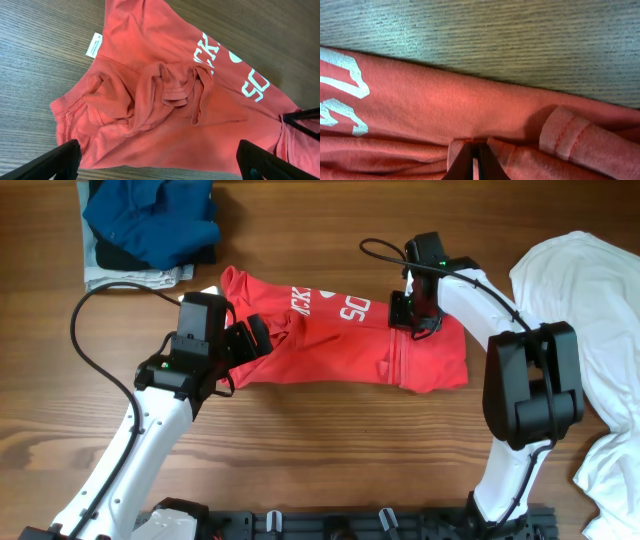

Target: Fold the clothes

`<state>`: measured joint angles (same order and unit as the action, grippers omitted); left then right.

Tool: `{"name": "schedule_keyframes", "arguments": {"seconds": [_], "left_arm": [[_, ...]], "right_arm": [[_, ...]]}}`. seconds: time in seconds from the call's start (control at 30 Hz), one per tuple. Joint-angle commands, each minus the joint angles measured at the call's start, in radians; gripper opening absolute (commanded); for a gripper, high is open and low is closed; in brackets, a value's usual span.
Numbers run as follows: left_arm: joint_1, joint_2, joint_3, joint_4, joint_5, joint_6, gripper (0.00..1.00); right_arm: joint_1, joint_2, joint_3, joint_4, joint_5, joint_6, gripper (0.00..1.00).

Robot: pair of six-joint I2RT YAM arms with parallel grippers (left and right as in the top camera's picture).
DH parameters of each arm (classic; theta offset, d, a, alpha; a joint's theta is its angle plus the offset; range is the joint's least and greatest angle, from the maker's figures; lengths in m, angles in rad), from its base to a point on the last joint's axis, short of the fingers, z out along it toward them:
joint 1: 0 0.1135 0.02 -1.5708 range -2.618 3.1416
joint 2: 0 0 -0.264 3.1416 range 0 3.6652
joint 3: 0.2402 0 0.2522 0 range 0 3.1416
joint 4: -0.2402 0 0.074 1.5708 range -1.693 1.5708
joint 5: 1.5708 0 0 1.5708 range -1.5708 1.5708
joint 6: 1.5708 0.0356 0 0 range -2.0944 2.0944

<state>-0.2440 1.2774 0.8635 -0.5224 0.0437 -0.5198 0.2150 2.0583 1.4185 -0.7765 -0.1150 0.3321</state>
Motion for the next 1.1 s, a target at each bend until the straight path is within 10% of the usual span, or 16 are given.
{"name": "schedule_keyframes", "arguments": {"seconds": [0.0,0.23,0.5,0.73,0.83,0.9,1.07], "left_arm": [[0.001,0.002,0.012,-0.003,0.008,0.019,1.0],[0.001,0.002,0.012,-0.013,0.008,0.019,1.0],[0.001,0.002,0.012,-0.018,0.008,0.019,1.0],[0.001,0.002,0.012,-0.017,0.007,0.019,1.0],[0.001,0.009,0.012,-0.017,0.004,0.019,1.0],[0.001,0.029,0.012,-0.018,-0.004,0.019,1.0],[0.001,0.047,0.012,-0.017,-0.004,0.019,1.0]], "right_arm": [[-0.004,0.012,0.12,-0.085,0.034,0.005,0.05],[-0.02,-0.095,0.344,-0.662,-0.026,-0.092,0.11],[0.014,-0.094,-0.125,-0.377,-0.149,-0.059,0.24],[0.01,-0.113,-0.182,-0.129,-0.156,0.061,0.31],[0.008,-0.192,-0.045,-0.257,-0.154,0.001,0.5],[-0.011,-0.26,0.034,-0.336,-0.15,-0.02,0.95],[-0.145,-0.33,0.058,-0.389,0.029,-0.026,0.99]]}}
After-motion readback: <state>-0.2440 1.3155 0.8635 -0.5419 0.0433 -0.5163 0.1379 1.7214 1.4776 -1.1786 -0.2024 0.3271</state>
